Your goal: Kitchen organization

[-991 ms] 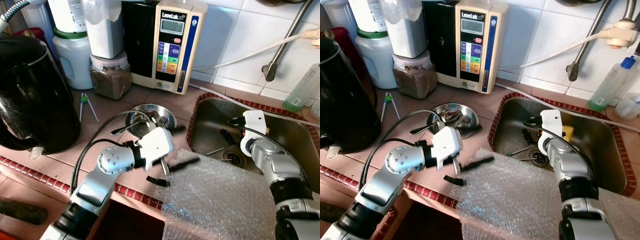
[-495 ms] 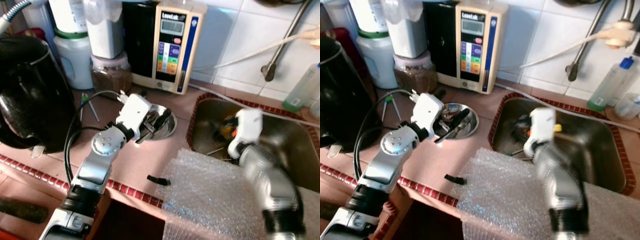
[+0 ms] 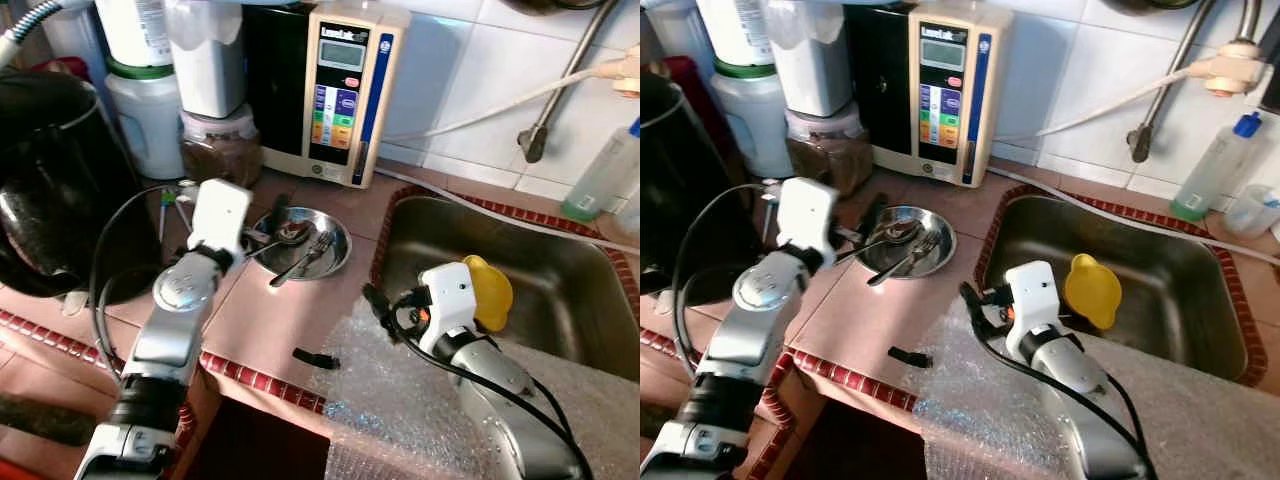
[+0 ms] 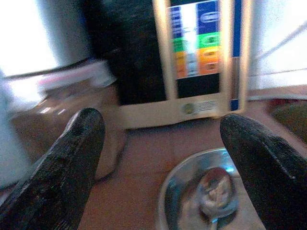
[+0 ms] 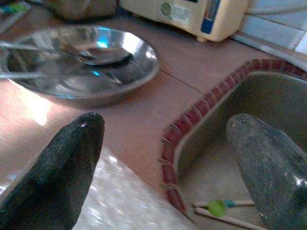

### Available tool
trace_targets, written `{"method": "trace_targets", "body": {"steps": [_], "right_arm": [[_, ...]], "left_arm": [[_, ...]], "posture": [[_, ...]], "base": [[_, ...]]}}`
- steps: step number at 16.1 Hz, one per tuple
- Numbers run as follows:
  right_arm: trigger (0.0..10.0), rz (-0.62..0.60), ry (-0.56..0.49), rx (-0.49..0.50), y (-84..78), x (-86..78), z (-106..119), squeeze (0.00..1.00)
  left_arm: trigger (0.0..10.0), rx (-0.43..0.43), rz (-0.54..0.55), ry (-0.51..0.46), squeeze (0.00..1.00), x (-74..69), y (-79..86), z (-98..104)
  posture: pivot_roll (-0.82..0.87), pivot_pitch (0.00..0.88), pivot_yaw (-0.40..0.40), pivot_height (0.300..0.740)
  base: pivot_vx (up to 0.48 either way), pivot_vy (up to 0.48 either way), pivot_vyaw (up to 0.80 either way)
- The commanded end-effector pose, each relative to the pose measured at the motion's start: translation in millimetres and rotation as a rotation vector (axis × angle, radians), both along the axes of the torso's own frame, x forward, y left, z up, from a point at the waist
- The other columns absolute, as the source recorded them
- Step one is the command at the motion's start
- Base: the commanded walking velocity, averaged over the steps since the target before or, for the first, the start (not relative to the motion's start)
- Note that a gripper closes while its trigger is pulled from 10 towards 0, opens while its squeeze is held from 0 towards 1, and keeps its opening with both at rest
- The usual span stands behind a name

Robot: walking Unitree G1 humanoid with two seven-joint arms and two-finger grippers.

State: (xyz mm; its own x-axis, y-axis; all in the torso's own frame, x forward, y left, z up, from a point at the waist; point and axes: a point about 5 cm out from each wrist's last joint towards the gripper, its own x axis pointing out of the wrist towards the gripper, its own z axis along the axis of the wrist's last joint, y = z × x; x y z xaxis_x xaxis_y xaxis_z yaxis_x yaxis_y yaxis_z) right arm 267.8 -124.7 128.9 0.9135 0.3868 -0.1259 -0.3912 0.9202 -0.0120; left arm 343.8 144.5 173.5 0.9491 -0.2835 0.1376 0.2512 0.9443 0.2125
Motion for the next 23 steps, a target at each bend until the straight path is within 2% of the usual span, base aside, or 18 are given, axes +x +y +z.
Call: {"method": "trace_targets", "body": {"steps": [1,3,6,10,11,13,16,21,22,23], "right_arm": [[10.0,0.024,0.020,0.006,2.3,-2.8,0.1,0.00],[10.0,0.048,0.012,-0.028,5.4,-4.7,-2.6,0.00],[10.0,0.061,0.008,-0.041,5.8,-5.2,-1.6,0.00],[10.0,0.119,0.005,-0.043,13.3,-8.0,-1.9,0.00],[10.0,0.142,0.000,-0.043,15.4,-8.9,-0.7,0.00],[10.0,0.147,-0.002,-0.043,15.6,-9.1,-0.1,0.00],[10.0,0.153,-0.001,-0.046,15.2,-8.8,-0.3,0.00],[10.0,0.164,-0.015,-0.047,16.4,-7.2,1.9,0.00],[10.0,0.172,-0.020,-0.043,17.4,-6.6,2.8,0.00],[10.0,0.182,-0.020,-0.040,18.6,-6.6,2.6,0.00]], "left_arm": [[10.0,-0.030,0.025,0.020,0.00,-1.5,1.9,-5.8],[10.0,-0.033,0.067,0.027,0.00,-7.1,8.2,-15.8],[10.0,-0.095,0.088,0.042,0.00,-10.9,13.0,-18.8],[10.0,-0.117,-0.015,0.101,0.00,-13.8,6.1,-23.7],[10.0,-0.116,-0.036,0.141,0.00,-13.5,5.4,-28.9],[10.0,-0.129,-0.059,0.197,0.00,-14.2,4.3,-34.7],[10.0,-0.178,-0.066,0.230,0.00,-15.3,5.2,-38.4],[10.0,-0.202,0.015,0.197,0.00,-16.6,18.2,-34.3],[10.0,-0.231,0.018,0.183,0.00,-19.7,24.6,-31.3],[10.0,-0.246,-0.004,0.174,0.00,-23.0,23.6,-30.1]], "posture": [[0.09,0.000,-0.070,0.740],[0.09,0.000,-0.073,0.740],[0.10,0.000,-0.074,0.740],[0.10,0.000,-0.078,0.740],[0.10,0.000,-0.076,0.740],[0.09,0.000,-0.077,0.740],[0.09,0.000,-0.078,0.740],[0.10,0.000,-0.082,0.740],[0.10,0.000,-0.086,0.740],[0.11,0.000,-0.087,0.740]], "base": [[0.000,0.000,0.00],[0.000,0.000,0.00],[0.000,0.000,0.00],[0.000,0.000,0.00],[0.000,0.000,0.00],[0.000,0.000,0.00],[0.000,0.000,0.00],[0.000,0.000,0.00],[0.000,0.000,0.00],[0.000,0.000,0.00]]}}
